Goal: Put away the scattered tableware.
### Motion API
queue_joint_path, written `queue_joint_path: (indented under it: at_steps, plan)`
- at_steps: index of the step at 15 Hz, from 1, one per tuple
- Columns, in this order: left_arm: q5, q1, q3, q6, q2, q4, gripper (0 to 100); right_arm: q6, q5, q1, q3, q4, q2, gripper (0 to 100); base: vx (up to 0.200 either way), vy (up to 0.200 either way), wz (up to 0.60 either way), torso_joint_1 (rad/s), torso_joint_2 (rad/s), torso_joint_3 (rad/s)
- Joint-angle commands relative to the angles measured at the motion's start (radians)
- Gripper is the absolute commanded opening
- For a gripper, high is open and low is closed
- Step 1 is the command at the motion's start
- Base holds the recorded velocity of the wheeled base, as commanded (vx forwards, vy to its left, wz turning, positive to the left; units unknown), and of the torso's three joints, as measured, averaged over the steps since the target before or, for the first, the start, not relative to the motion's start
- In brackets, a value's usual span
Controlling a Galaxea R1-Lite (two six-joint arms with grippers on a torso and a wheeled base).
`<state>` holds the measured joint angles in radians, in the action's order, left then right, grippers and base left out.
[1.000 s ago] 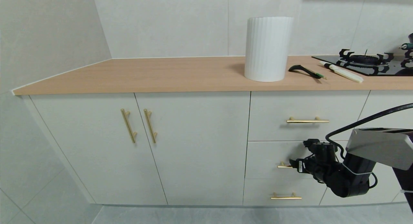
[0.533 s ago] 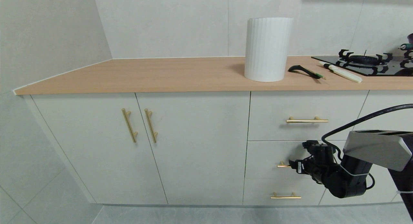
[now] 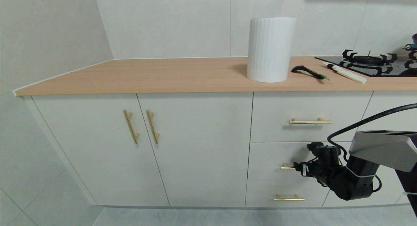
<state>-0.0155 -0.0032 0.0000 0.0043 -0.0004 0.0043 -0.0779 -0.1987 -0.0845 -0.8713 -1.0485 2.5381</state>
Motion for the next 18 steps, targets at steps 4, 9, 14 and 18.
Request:
queue_joint_path:
  at_steps: [4, 9, 14, 18]
  plan:
    - [0.000, 0.000, 0.000, 0.000, 0.000, 0.000, 100, 0.003, 0.004, -0.001, 0.029, 0.013, -0.022, 100, 0.000, 0.000, 0.00, 0.000, 0.00, 0.000]
    - [0.000, 0.000, 0.000, 0.000, 0.000, 0.000, 100, 0.003, 0.004, -0.003, 0.028, 0.081, -0.036, 100, 0.000, 0.000, 0.00, 0.000, 0.00, 0.000]
    - [0.000, 0.000, 0.000, 0.000, 0.000, 0.000, 100, 0.003, 0.019, -0.038, 0.126, 0.346, -0.306, 100, 0.000, 0.000, 0.00, 0.000, 0.00, 0.000]
    - [0.000, 0.000, 0.000, 0.000, 0.000, 0.000, 100, 0.003, 0.071, -0.086, 0.097, 0.812, -0.756, 100, 0.000, 0.000, 0.00, 0.000, 0.00, 0.000]
